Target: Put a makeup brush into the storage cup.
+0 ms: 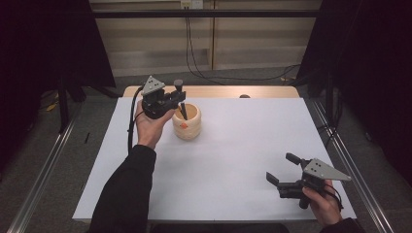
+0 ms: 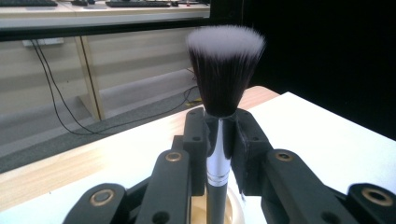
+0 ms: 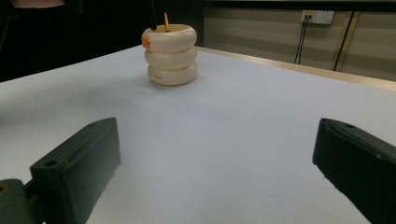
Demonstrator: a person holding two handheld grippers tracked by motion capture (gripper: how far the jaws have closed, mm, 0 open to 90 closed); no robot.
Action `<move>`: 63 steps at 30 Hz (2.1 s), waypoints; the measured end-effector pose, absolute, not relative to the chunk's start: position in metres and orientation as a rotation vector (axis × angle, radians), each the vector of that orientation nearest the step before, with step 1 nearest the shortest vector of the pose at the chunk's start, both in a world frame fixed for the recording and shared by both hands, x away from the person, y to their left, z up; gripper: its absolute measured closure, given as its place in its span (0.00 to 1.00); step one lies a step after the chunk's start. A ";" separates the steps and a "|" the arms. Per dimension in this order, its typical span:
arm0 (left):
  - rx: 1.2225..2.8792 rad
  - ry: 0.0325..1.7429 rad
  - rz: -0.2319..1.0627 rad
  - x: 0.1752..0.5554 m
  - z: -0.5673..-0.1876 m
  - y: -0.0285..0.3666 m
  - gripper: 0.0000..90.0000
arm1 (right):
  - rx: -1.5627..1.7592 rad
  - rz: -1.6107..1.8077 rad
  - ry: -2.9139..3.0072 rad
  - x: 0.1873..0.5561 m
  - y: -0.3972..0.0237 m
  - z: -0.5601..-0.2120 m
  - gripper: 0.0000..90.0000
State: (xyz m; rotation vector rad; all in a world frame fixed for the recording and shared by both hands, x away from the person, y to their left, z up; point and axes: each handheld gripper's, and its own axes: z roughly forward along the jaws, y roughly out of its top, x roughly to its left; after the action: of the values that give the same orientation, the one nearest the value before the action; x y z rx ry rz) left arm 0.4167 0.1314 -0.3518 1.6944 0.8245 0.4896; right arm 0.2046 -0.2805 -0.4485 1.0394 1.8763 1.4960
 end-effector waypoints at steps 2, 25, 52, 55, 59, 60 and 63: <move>1.706 0.825 0.495 0.417 -0.353 0.131 0.86 | 1.035 1.492 1.883 0.205 -0.280 -0.449 0.00; 1.734 0.836 0.495 0.423 -0.375 0.127 0.86 | 1.037 1.483 1.892 0.205 -0.281 -0.450 0.02; 1.704 0.861 0.516 0.429 -0.390 0.122 0.67 | 1.029 1.486 1.899 0.204 -0.281 -0.450 0.03; 1.692 0.865 0.521 0.428 -0.390 0.123 0.58 | 1.031 1.487 1.901 0.204 -0.281 -0.450 0.03; 1.682 0.865 0.539 0.427 -0.389 0.121 0.38 | 1.039 1.493 1.901 0.205 -0.282 -0.450 0.03; 1.680 0.865 0.537 0.427 -0.389 0.121 0.37 | 1.051 1.496 1.904 0.205 -0.282 -0.450 0.03; 1.669 0.869 0.543 0.427 -0.388 0.122 0.28 | 1.052 1.499 1.895 0.206 -0.282 -0.450 0.03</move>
State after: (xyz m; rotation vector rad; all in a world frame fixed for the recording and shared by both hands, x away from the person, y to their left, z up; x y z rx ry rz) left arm 0.4267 0.1216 -0.3883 1.6691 0.8694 0.5427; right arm 0.2055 -0.2818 -0.4502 1.0517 1.8953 1.4992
